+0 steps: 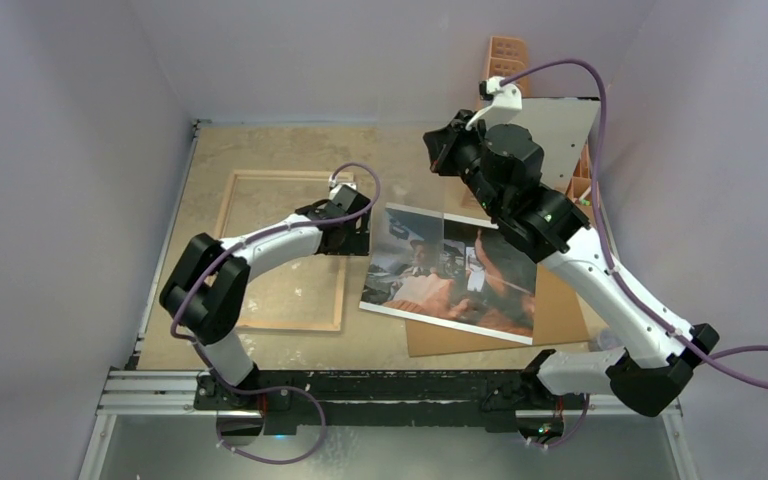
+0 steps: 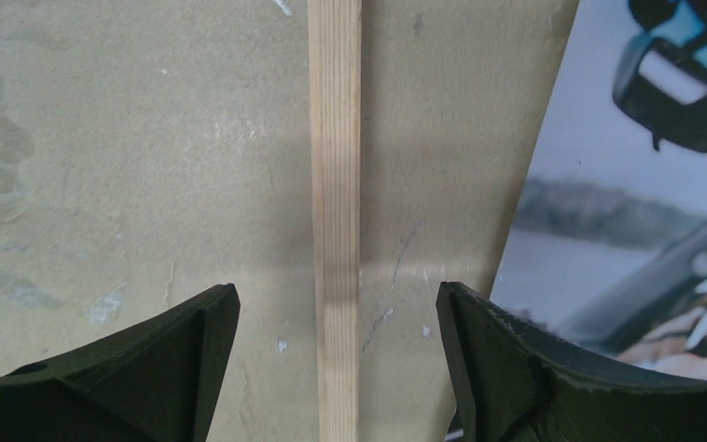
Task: Put the photo into the frame
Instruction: Pick up the photo frame item at the center of the board, then move the photo frame to the center of the board.
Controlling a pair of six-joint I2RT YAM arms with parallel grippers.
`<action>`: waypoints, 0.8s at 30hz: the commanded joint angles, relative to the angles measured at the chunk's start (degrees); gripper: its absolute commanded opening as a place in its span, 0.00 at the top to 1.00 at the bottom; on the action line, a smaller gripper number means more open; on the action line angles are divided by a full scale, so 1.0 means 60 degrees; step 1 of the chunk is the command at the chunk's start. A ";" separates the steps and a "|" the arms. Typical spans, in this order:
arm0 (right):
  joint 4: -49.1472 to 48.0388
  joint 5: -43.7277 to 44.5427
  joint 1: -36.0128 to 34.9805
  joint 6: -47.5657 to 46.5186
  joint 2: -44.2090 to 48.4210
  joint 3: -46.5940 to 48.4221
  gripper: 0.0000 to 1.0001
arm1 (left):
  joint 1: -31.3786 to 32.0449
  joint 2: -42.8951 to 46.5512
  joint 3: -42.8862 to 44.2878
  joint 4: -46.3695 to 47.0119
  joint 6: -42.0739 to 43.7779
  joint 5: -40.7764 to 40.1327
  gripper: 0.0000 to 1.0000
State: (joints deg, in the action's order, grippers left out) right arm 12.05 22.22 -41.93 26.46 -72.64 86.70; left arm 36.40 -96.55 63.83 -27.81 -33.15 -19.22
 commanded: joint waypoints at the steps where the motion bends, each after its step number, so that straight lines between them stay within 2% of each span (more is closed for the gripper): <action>1: -0.0095 -0.0192 0.0078 0.0071 0.0240 -0.0074 1.00 | -0.0395 -0.0510 -0.0081 0.1149 0.0244 0.0730 0.21; 6: 0.0002 -0.0003 0.0166 0.0008 0.0256 -0.0123 1.00 | -0.0565 -0.0968 -0.0117 0.1794 0.0207 0.1822 0.42; 14: 0.0049 0.0121 0.0279 0.0096 0.0422 -0.0329 1.00 | -0.0580 -0.1481 0.0089 0.2562 0.0172 0.3407 0.61; 17: 0.0042 0.0128 0.0294 0.0152 0.0489 -0.0437 1.00 | -0.0588 -0.1611 0.0135 0.2812 -0.0134 0.4018 0.65; 24: -0.0002 0.0100 0.0314 0.0273 0.0578 -0.0555 1.00 | -0.0570 -0.1554 -0.0089 0.3453 -0.0744 0.5168 0.65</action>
State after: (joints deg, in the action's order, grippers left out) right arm 14.37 21.96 -40.42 27.09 -71.72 83.29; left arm 32.75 -105.56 63.31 -11.57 -34.13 4.45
